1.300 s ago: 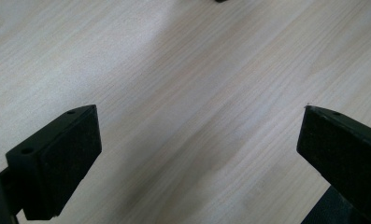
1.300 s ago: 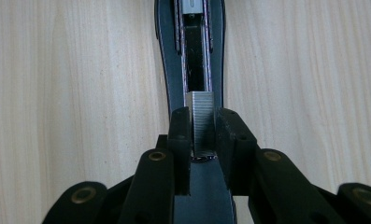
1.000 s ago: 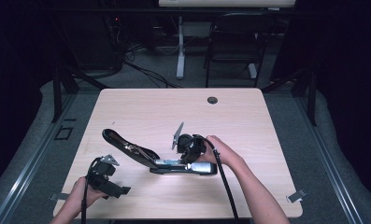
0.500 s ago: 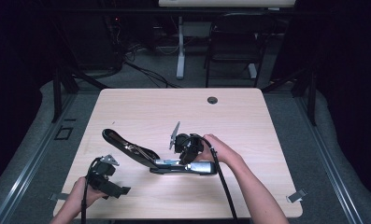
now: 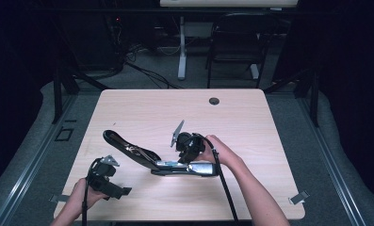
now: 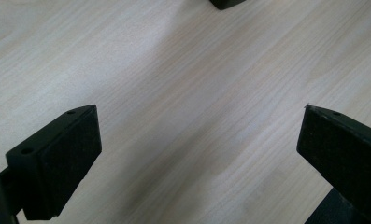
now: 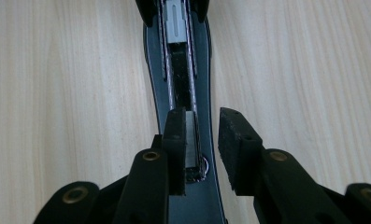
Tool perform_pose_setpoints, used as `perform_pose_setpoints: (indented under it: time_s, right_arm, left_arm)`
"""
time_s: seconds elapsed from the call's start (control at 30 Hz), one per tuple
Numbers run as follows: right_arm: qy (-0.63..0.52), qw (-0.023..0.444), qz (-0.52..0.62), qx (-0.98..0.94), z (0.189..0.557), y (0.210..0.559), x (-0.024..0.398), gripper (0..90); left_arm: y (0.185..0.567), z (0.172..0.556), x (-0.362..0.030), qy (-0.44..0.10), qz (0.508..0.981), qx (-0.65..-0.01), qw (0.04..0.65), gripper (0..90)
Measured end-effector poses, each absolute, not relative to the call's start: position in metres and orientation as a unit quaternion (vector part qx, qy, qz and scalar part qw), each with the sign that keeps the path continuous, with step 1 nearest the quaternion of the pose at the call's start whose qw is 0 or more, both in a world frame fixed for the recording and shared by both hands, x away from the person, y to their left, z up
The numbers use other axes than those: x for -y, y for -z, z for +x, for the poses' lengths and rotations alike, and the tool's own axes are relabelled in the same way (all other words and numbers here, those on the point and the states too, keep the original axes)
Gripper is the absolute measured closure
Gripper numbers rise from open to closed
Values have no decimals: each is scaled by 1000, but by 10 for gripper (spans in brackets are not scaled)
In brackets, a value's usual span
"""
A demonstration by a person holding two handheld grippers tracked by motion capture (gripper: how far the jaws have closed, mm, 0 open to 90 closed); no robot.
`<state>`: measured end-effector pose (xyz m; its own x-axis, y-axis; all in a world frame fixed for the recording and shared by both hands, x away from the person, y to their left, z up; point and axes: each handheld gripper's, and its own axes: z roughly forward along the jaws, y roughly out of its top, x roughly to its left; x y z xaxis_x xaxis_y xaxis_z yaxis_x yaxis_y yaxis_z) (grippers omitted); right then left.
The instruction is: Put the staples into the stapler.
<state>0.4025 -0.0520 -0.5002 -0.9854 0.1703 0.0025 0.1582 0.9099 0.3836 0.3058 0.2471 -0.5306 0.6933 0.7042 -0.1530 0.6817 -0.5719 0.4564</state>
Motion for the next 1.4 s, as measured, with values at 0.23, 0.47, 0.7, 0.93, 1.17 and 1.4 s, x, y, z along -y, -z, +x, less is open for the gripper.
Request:
perform_pose_setpoints:
  time_s: [0.23, 0.47, 0.7, 0.93, 1.17, 1.4]
  right_arm:
    - [-222, 17, 93, -971, 399, 499, 52, 734]
    - [-241, 23, 81, -967, 394, 502, 49, 865]
    - [-224, 25, 71, -972, 394, 512, 41, 894]
    - [-222, 25, 55, -973, 395, 515, 35, 900]
    - [-219, 30, 44, -974, 394, 515, 41, 900]
    - [-242, 23, 61, -968, 395, 514, 47, 809]
  left_arm:
    - [529, 306, -248, -27, 883, -395, 252, 1]
    - [530, 306, -247, -29, 884, -395, 249, 1]
    - [530, 306, -247, -27, 885, -393, 248, 1]
    - [530, 306, -248, -28, 885, -393, 247, 1]
    - [529, 306, -248, -29, 885, -393, 248, 1]
    - [529, 306, -248, -30, 884, -393, 250, 1]
